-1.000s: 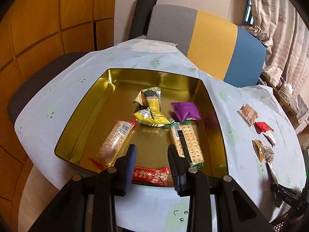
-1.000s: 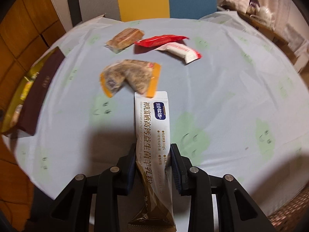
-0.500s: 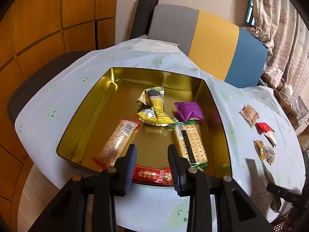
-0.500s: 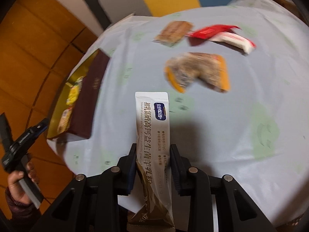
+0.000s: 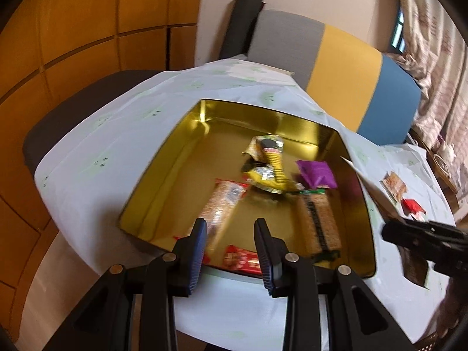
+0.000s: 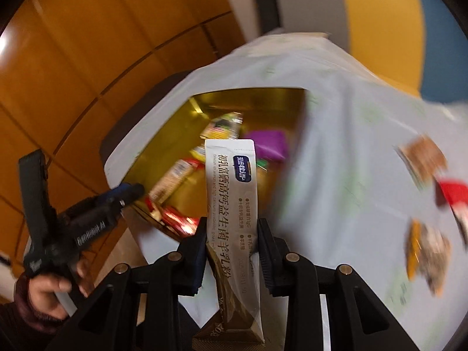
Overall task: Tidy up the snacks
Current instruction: 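Carry the white packet into the tin and open the right gripper, then grasp the clear sunflower-seed bag with yellow edging with the left gripper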
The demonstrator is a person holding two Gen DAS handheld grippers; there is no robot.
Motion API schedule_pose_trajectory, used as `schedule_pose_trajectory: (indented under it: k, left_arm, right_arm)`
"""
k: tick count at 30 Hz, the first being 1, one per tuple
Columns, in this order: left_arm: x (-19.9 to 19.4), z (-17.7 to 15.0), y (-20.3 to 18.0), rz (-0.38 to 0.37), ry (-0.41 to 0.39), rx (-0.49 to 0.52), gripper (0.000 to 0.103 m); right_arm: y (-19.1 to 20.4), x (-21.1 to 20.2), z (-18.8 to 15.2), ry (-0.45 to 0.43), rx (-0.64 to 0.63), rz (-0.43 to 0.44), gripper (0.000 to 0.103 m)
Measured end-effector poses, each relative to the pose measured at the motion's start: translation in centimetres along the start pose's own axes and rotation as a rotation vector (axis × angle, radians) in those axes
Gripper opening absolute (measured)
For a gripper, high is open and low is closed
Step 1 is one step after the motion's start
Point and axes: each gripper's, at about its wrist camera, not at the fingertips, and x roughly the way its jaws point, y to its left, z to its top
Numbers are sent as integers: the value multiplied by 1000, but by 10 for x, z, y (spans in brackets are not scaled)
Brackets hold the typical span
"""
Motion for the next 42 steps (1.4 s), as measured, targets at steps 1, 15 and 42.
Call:
schedule_pose_trajectory:
  k: [1,15,42]
  left_arm:
    - [1,0,6,8,2,-9,34]
    - [5,-10,36,46,21,-74,34]
    - [-19,-8,-38,-20,-19,121,34]
  right_arm:
    - [5,8,5,7,-10,2,32]
    - [15,86,14,119,-40,-45,39]
    - [-81,-56,-49,-60,46,-282,54]
